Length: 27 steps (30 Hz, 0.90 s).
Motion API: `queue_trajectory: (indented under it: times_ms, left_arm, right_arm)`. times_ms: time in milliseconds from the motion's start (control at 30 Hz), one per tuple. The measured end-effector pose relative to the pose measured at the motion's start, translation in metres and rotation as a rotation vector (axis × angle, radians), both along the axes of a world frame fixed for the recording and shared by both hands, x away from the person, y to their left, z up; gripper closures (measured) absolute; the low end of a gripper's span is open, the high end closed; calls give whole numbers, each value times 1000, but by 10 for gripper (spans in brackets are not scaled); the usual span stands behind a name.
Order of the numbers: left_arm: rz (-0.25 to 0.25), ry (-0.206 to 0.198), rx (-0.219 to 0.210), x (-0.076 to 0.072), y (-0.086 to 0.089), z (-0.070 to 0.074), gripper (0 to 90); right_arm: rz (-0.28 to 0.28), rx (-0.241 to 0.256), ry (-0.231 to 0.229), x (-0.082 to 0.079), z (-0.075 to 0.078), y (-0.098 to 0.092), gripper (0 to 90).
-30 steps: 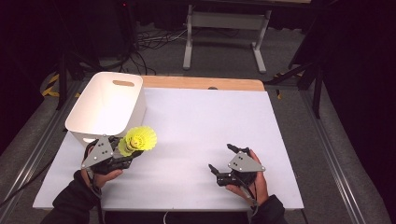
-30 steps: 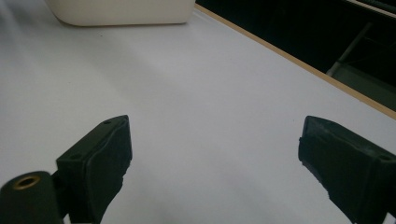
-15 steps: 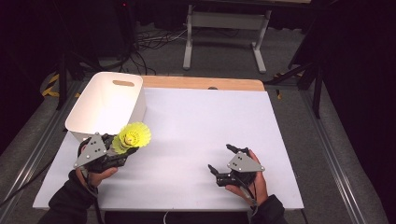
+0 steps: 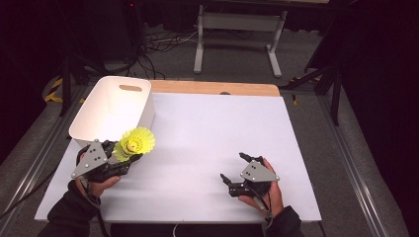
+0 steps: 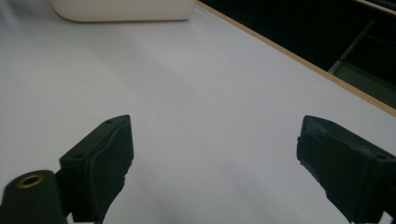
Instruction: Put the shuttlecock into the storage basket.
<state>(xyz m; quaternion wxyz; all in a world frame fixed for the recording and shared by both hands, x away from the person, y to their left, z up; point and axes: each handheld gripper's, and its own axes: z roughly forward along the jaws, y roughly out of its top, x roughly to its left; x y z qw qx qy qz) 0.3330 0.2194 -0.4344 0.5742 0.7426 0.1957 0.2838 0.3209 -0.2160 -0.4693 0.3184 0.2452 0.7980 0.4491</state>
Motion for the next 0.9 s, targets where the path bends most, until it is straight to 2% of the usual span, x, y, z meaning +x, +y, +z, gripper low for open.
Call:
queue_trajectory:
  times_ms: [600, 900]
  left_arm:
    - [33, -16, -22, -1, 14, 7, 496]
    - [44, -14, -63, -2, 22, 13, 496]
  right_arm:
    - [4, 2, 10, 0, -1, -1, 120]
    - [6, 1, 12, 1, -1, 0, 121]
